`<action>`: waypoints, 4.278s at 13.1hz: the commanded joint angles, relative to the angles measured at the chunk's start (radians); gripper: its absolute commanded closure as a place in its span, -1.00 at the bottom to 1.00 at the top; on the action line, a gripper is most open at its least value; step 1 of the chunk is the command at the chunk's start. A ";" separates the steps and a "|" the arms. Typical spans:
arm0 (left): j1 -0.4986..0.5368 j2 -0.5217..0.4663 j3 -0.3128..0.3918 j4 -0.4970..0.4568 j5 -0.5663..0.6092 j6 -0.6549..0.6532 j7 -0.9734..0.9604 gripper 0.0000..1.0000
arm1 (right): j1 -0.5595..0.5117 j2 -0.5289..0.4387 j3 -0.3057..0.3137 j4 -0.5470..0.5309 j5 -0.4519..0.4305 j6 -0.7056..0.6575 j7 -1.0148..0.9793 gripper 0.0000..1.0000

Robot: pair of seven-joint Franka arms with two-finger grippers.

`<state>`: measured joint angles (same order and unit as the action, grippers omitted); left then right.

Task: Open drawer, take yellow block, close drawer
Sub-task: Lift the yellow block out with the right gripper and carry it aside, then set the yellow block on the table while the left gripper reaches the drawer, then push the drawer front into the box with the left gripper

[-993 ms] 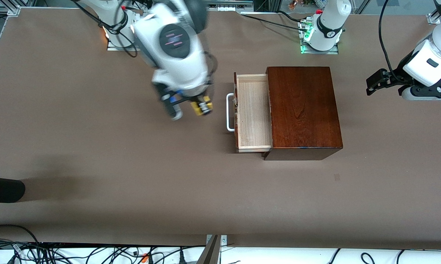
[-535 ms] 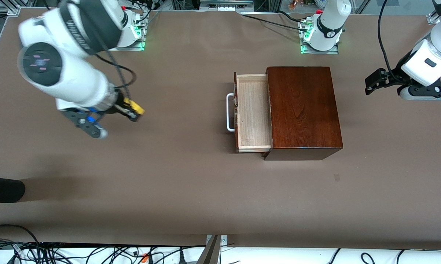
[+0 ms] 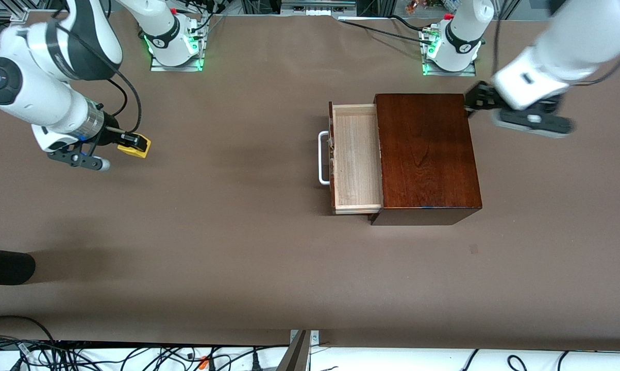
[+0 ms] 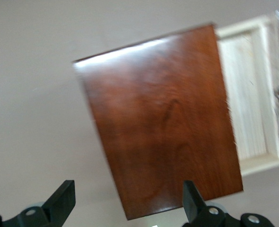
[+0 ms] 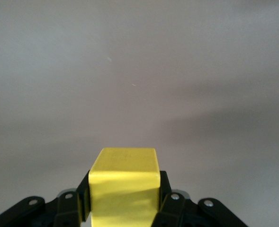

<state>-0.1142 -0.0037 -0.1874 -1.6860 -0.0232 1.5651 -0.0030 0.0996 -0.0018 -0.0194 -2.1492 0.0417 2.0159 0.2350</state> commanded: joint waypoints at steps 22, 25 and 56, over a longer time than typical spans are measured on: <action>-0.361 0.563 -0.276 0.094 0.331 0.610 0.629 -1.00 | 0.000 0.054 -0.083 -0.075 0.014 0.166 -0.263 -1.00; -0.364 0.606 -0.276 0.092 0.371 0.642 0.640 -1.00 | 0.000 -0.013 -0.100 0.036 0.015 -0.048 -0.285 -1.00; -0.182 0.559 -0.288 0.098 0.376 0.349 0.914 -1.00 | -0.066 0.014 -0.031 0.483 -0.060 -0.379 -0.190 -1.00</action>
<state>-0.2994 0.5747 -0.4633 -1.5938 0.3704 1.9382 0.8960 0.0171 0.0368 -0.0372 -1.6434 -0.0030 1.6355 0.0295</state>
